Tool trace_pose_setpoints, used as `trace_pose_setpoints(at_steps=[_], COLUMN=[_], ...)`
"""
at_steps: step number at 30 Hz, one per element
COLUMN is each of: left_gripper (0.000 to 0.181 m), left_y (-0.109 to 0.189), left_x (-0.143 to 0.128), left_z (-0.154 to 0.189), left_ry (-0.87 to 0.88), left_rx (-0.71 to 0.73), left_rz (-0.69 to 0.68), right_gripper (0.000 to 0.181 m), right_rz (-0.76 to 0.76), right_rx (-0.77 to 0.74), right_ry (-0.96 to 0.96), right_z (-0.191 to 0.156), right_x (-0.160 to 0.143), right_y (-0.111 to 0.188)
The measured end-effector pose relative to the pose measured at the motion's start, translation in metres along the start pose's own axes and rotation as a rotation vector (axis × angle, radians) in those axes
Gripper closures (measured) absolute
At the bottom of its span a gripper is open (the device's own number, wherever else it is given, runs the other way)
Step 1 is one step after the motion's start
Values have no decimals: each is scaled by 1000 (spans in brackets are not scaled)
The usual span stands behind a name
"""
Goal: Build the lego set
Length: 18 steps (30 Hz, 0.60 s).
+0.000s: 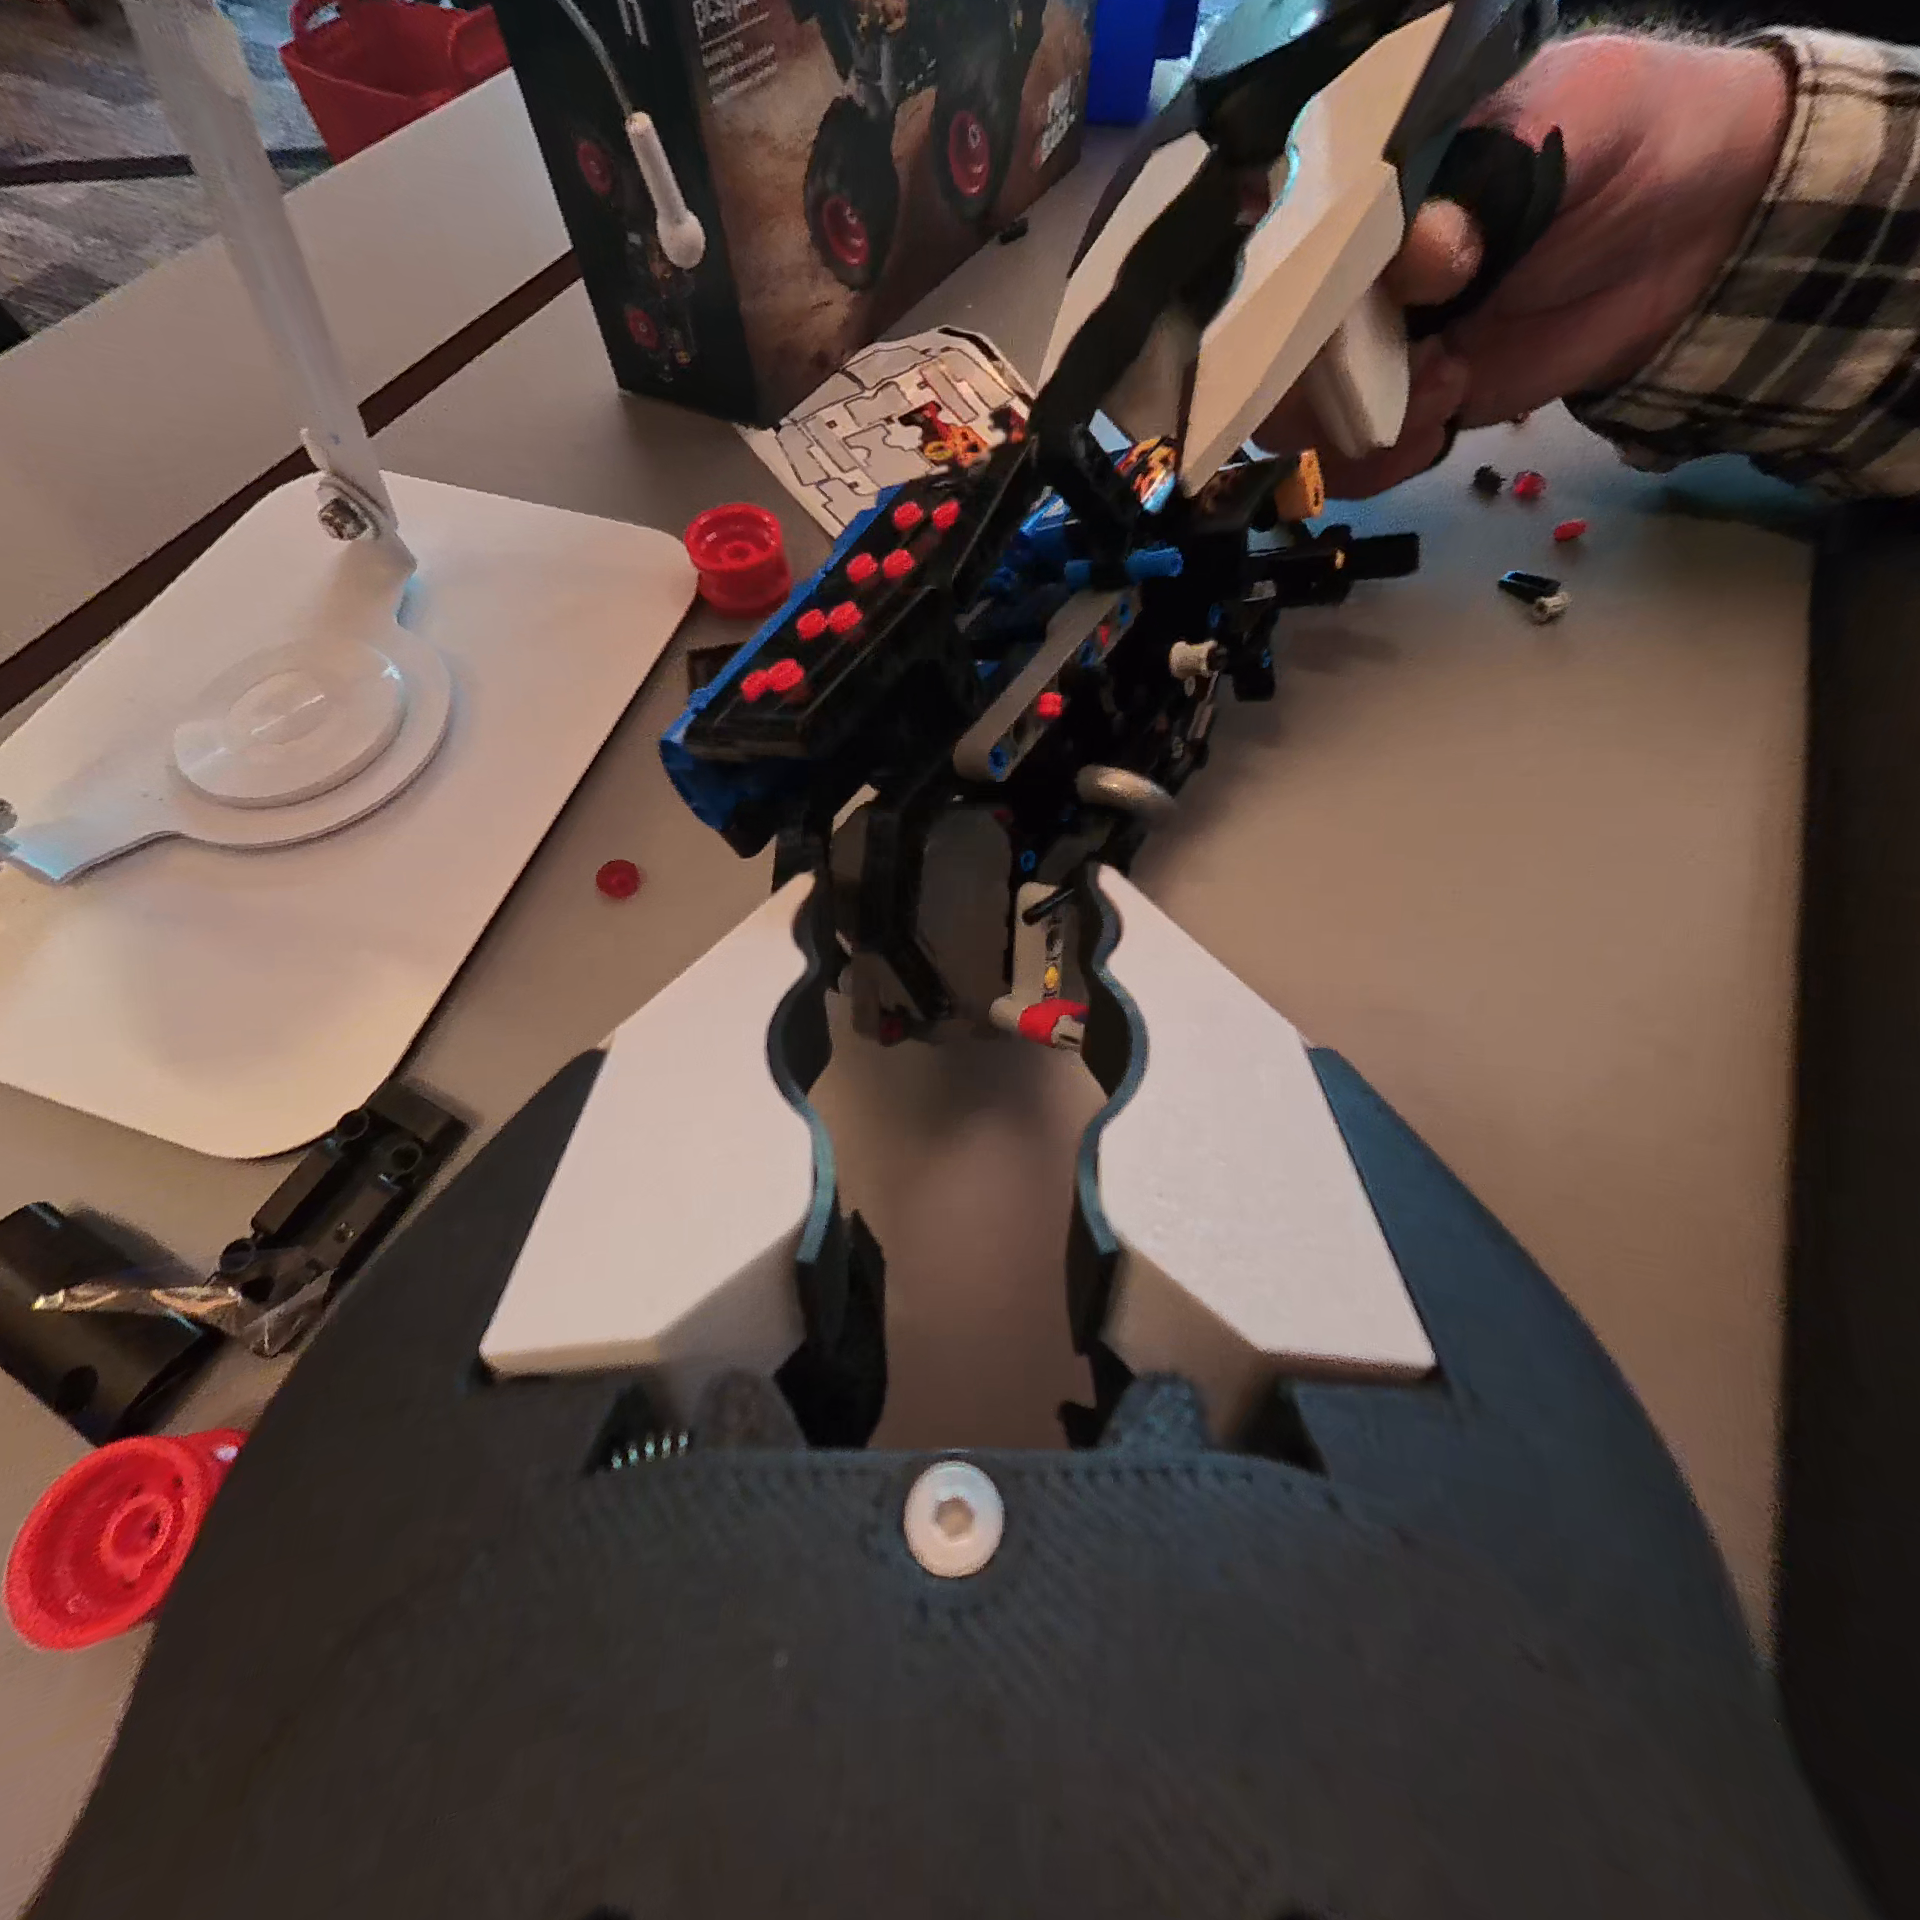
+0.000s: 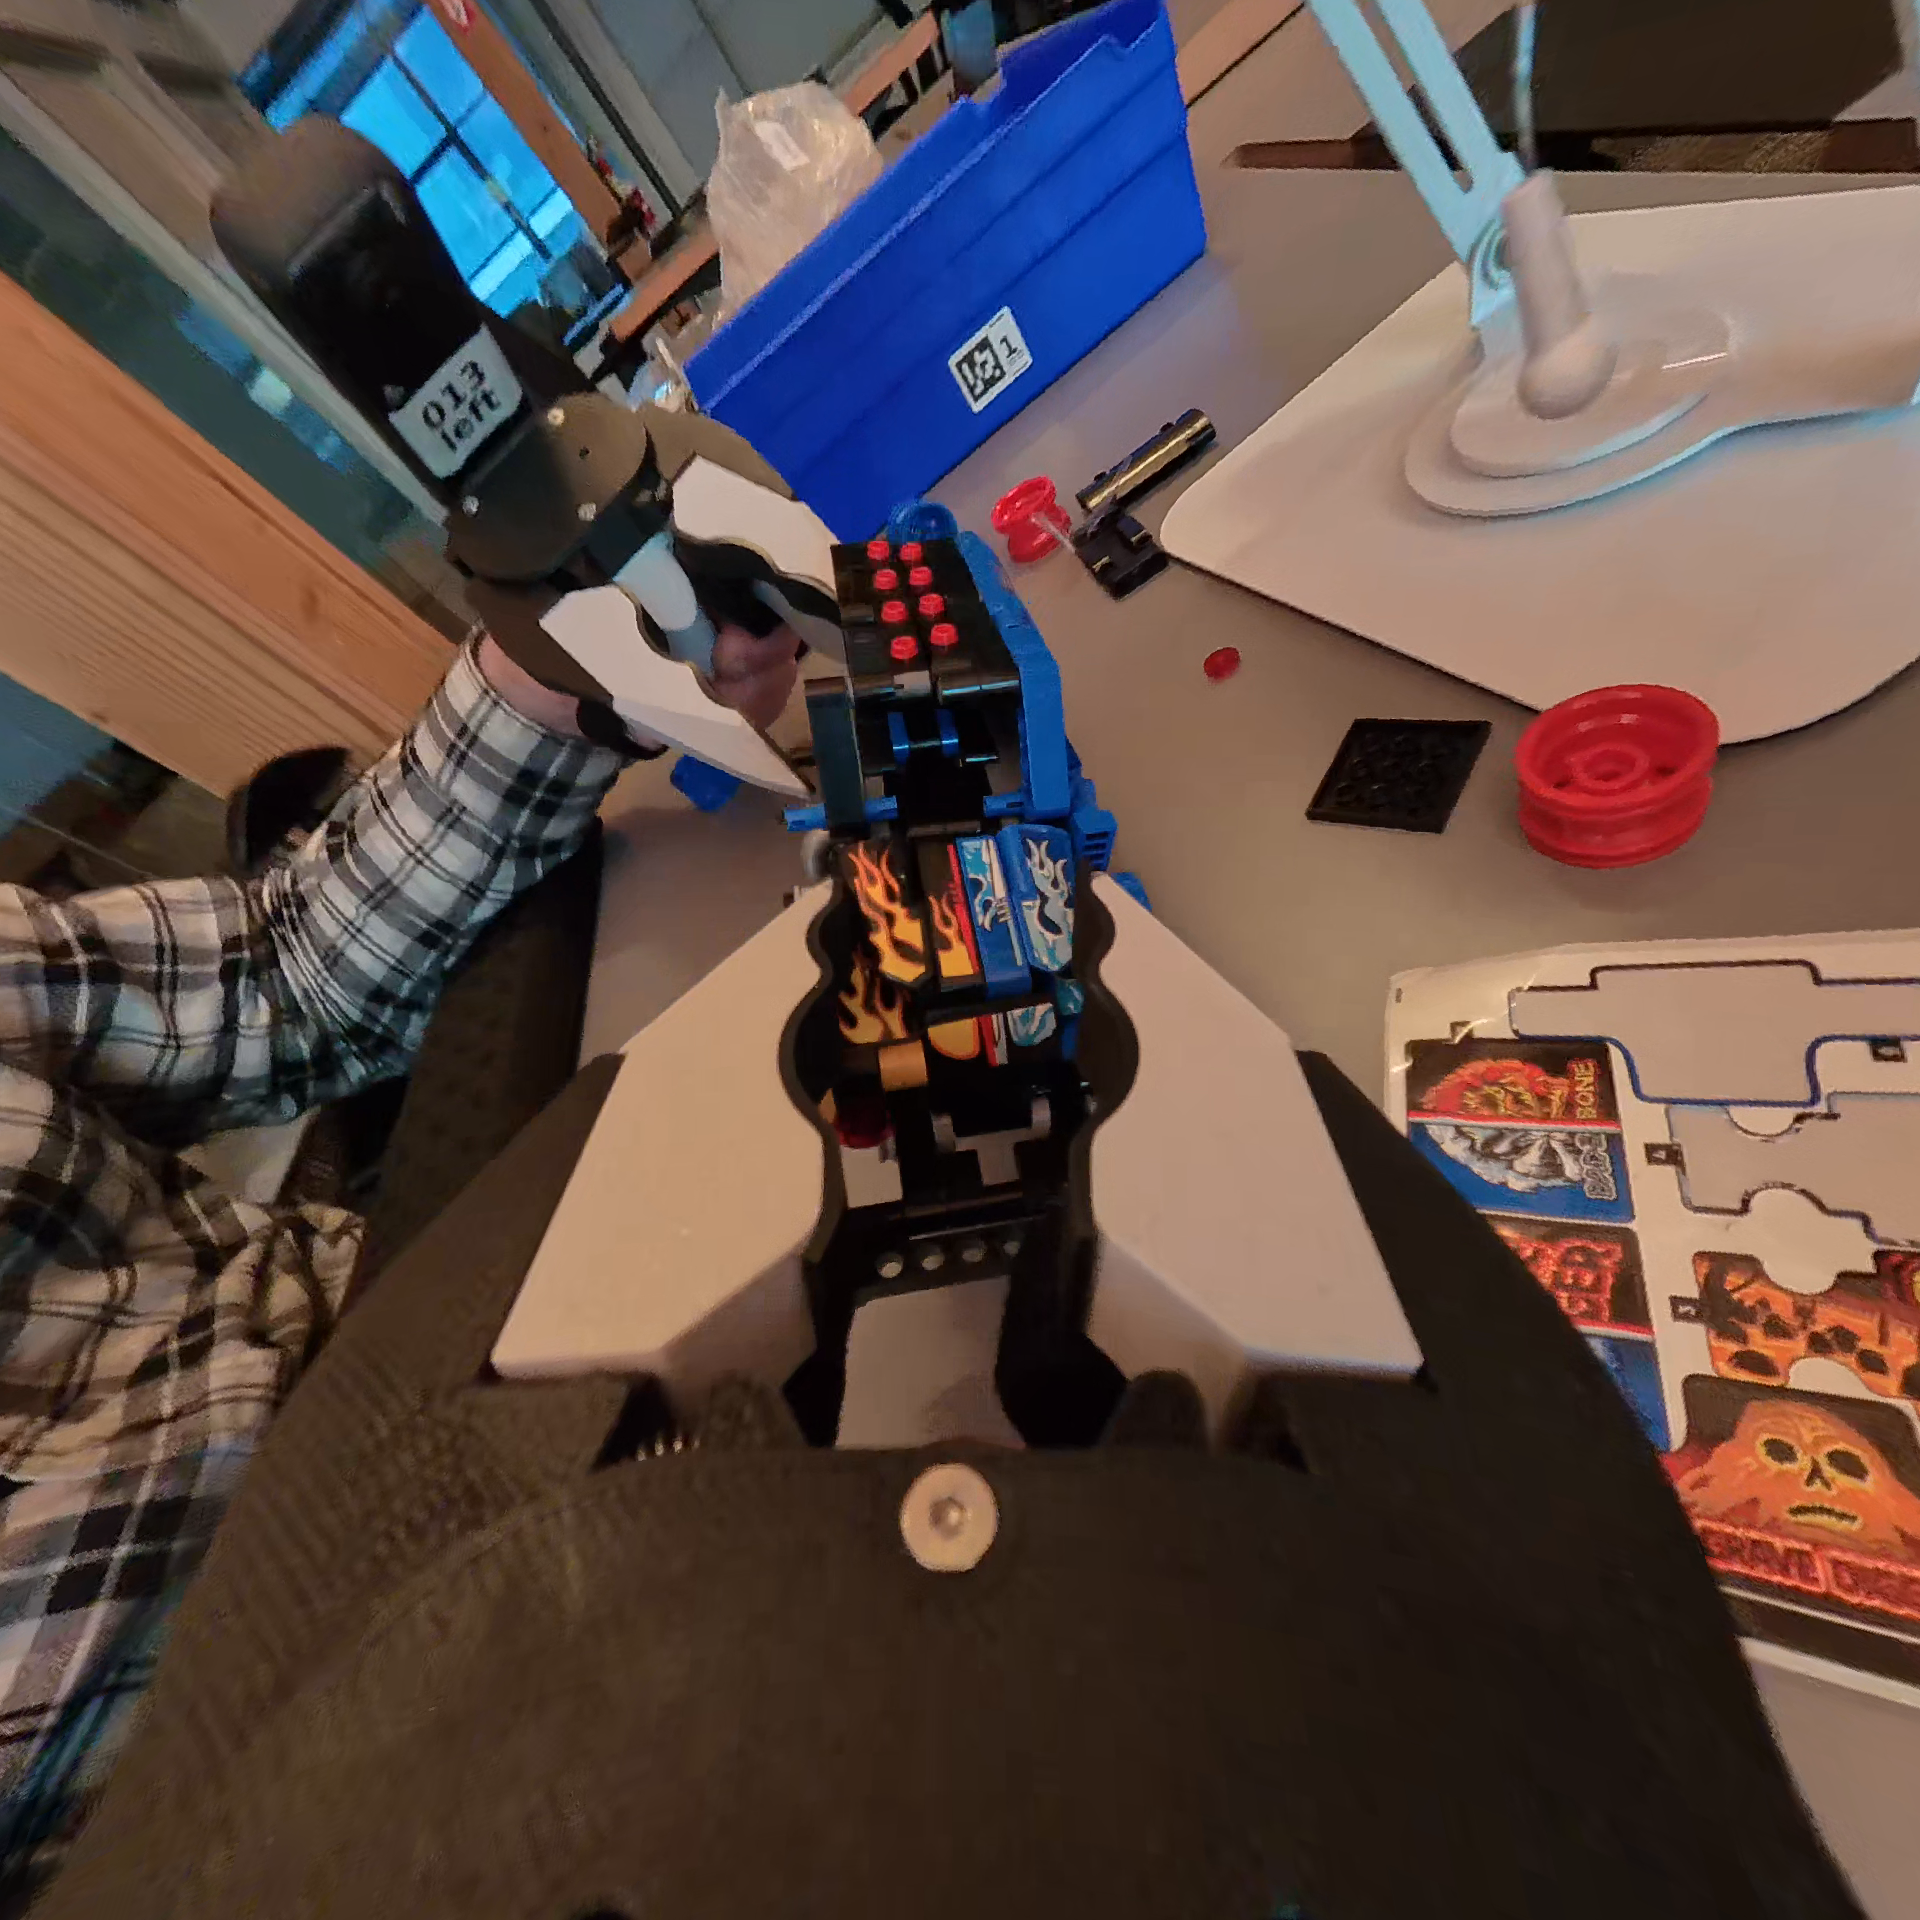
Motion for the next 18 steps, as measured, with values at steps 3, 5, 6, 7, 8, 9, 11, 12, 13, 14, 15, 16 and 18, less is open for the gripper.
trace_pose_setpoints(at_steps=[3,5,6,7,8,9,11,12,13,14,15,16,18], left_gripper=[136,136,136,136,136,136,136,135,131,131,132,132,133], left_y=[-1,-2,-2,-2,-1,0,0,0,-1,-2,-3,-3,-4], left_x=[-1,-2,-1,-1,0,1,2,3,3,3,3,3,2], left_z=[2,2,3,3,3,3,2,2,3,4,4,4,5], left_ry=[-16,-21,-23,-23,-23,-23,-20,-18,-18,-13,-13,-17,-30], left_rx=[-9,-8,-9,-9,-10,-9,-3,0,-7,-19,-13,-14,-14], left_rz=[-12,-16,-15,-10,-4,4,21,26,25,28,29,25,15], right_gripper=[140,141,141,141,141,141,141,142,164,180,176,167,152], right_rz=[-22,-33,-40,-43,-45,-46,-43,-40,-34,-17,-4,-13,-48], right_rx=[3,9,11,10,11,14,21,26,35,72,76,64,30], right_ry=[34,49,58,65,66,66,54,48,45,34,14,12,42], right_z=[-3,-5,-5,-6,-6,-6,-6,-5,-5,-6,-5,-5,-6], right_x=[0,-1,-1,-1,-1,-1,-1,-1,-1,0,0,0,-1], right_y=[0,0,0,0,0,0,0,0,2,3,3,3,1])
Point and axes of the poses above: each gripper's, where its closed fingertips meet, y back along the fingers, x out of its top, z = x × y across the jaws, the point moved 9 cm from there along y, back along the fingers, and after that the axes turned 4 degrees about z, right-handed, at the moved point
